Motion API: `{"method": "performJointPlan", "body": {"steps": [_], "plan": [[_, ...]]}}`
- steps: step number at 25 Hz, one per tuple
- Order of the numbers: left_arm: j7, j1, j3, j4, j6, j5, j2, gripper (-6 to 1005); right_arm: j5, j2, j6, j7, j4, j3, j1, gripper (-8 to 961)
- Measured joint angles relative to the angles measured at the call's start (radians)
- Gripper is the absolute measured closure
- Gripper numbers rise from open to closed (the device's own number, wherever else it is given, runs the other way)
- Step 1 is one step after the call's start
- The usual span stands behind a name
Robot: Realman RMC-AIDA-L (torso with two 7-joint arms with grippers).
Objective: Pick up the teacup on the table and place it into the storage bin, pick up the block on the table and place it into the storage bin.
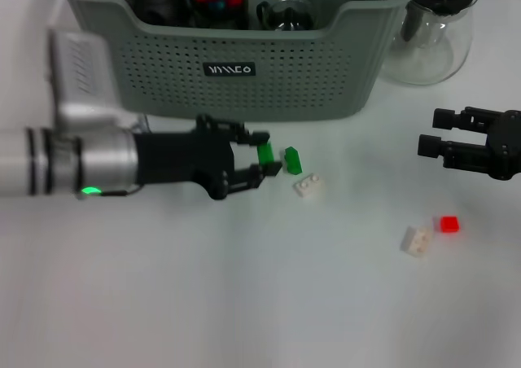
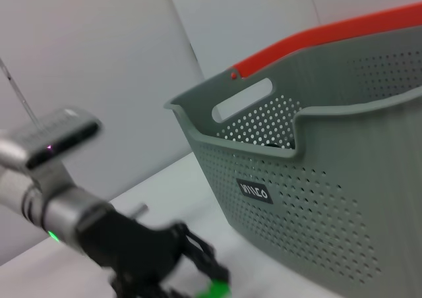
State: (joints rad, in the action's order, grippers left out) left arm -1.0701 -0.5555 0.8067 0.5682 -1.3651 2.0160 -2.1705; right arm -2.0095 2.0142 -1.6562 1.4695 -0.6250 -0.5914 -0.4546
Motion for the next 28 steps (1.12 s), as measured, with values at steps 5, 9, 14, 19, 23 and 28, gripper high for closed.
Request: {"method": "performJointPlan", "body": {"steps": [5, 9, 14, 19, 23, 28], "plan": [[-0.196, 0.024, -0.07, 0.223, -0.322, -0.066, 0.006, 551, 0.0, 0.0, 0.0, 0.0, -0.001, 0.001, -0.003, 208], [-0.427, -0.024, -0.135, 0.375, -0.438, -0.205, 0.023, 544, 0.0, 0.002, -0.001, -0.002, -0.002, -0.001, -0.006, 208], [-0.73, -0.135, -0.128, 0.552, -0.299, -0.265, 0.066, 536, 0.0, 0.006, -0.001, -0.007, -0.005, -0.003, -0.008, 208], [-0.924, -0.269, -0.005, 0.556, 0.051, -0.056, 0.141, 527, 0.001, 0.011, 0.001, -0.032, -0.001, 0.003, -0.009, 209], [-1.045, -0.382, 0.102, 0.427, 0.276, 0.232, 0.16, 520, 0.003, 0.019, 0.003, -0.042, 0.0, 0.004, -0.009, 209], [-1.159, -0.479, 0.198, 0.263, 0.432, 0.513, 0.14, 512, 0.004, 0.022, 0.005, -0.05, 0.0, 0.004, -0.011, 209]]}}
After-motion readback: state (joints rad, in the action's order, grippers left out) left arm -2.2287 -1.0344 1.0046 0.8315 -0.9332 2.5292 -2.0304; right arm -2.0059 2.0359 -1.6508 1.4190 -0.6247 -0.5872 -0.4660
